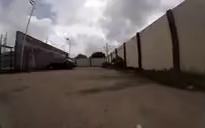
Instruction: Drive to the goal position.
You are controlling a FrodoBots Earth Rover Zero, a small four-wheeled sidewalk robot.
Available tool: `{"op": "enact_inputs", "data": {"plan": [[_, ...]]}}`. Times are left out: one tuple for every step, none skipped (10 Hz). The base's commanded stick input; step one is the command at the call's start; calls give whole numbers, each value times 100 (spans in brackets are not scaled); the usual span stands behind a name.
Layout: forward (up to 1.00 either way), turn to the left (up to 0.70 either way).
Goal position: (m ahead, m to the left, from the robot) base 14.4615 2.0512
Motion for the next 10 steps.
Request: {"op": "enact_inputs", "data": {"plan": [[30, 22], [30, 0], [30, 0], [30, 0], [30, 0], [30, 0], [30, 0], [30, 0], [30, 0], [30, 0]]}}
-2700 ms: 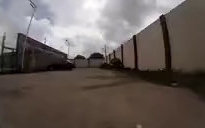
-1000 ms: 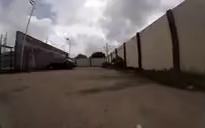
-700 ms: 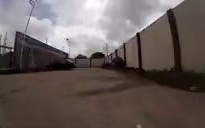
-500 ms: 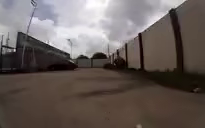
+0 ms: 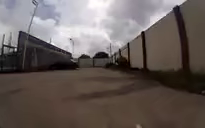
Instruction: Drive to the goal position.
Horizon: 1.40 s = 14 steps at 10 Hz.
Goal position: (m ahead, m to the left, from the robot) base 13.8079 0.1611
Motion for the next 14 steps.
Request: {"op": "enact_inputs", "data": {"plan": [[30, 0], [30, 0], [30, 0], [30, 0], [30, 0], [30, 0], [30, 0], [30, 0], [30, 0], [30, 0], [30, 0], [30, 0], [30, 0], [30, 0]]}}
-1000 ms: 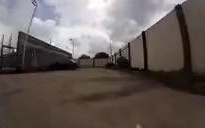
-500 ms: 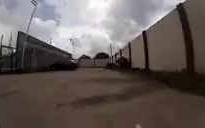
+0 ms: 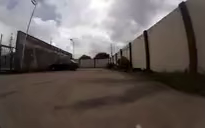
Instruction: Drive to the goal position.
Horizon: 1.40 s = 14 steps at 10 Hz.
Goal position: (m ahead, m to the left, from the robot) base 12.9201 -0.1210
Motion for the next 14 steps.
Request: {"op": "enact_inputs", "data": {"plan": [[30, 0], [30, 0], [30, 0], [30, 0], [30, 0], [30, 0], [30, 0], [30, 60], [30, 60], [30, 60], [30, 60], [30, 60], [30, 60], [30, 28]]}}
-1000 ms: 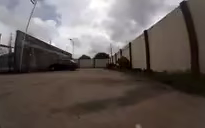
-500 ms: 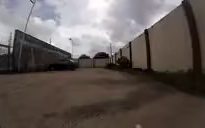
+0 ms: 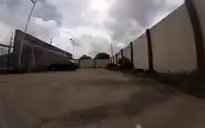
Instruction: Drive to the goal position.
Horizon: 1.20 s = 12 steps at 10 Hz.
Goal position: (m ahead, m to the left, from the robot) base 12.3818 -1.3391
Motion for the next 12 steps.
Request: {"op": "enact_inputs", "data": {"plan": [[30, 0], [30, 0], [30, 0], [30, 0], [30, 0], [30, 0], [30, 0], [30, 0], [30, 0], [30, 0], [30, 0], [30, 30]]}}
